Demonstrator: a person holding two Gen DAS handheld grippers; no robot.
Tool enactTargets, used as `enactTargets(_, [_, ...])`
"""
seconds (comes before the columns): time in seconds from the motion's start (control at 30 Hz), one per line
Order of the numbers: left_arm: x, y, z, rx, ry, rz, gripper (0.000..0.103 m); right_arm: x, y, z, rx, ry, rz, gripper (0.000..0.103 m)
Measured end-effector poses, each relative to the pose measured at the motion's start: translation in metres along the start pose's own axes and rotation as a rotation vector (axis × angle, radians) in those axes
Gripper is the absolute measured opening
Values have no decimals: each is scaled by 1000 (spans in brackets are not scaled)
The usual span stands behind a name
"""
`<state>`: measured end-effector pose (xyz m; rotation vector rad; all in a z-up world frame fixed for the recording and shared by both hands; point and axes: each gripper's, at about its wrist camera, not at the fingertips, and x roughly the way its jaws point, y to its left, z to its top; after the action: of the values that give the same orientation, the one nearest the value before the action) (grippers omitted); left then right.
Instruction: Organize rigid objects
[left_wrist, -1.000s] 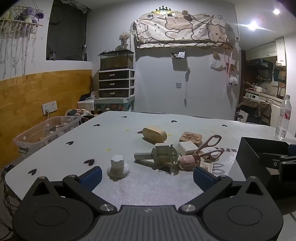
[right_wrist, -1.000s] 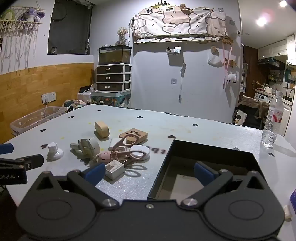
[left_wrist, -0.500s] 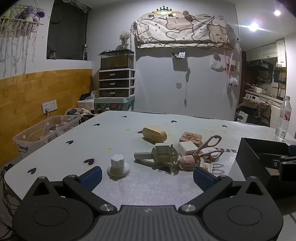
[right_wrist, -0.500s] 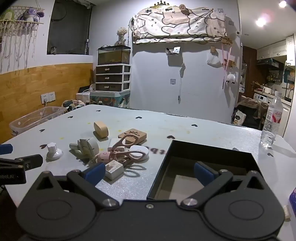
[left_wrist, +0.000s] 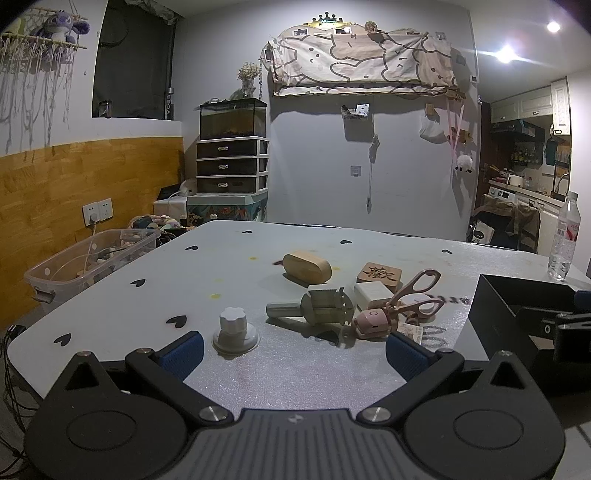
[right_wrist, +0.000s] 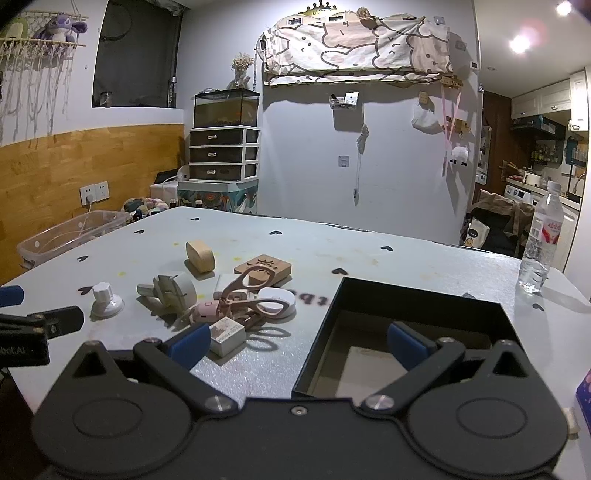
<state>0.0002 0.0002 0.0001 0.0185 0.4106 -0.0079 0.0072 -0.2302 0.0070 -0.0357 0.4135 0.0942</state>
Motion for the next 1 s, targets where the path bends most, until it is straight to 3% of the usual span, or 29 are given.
enactTargets(1.0, [-4,-2,0,-3,-2,-3,103,-1,2,1,-1,1,0,103])
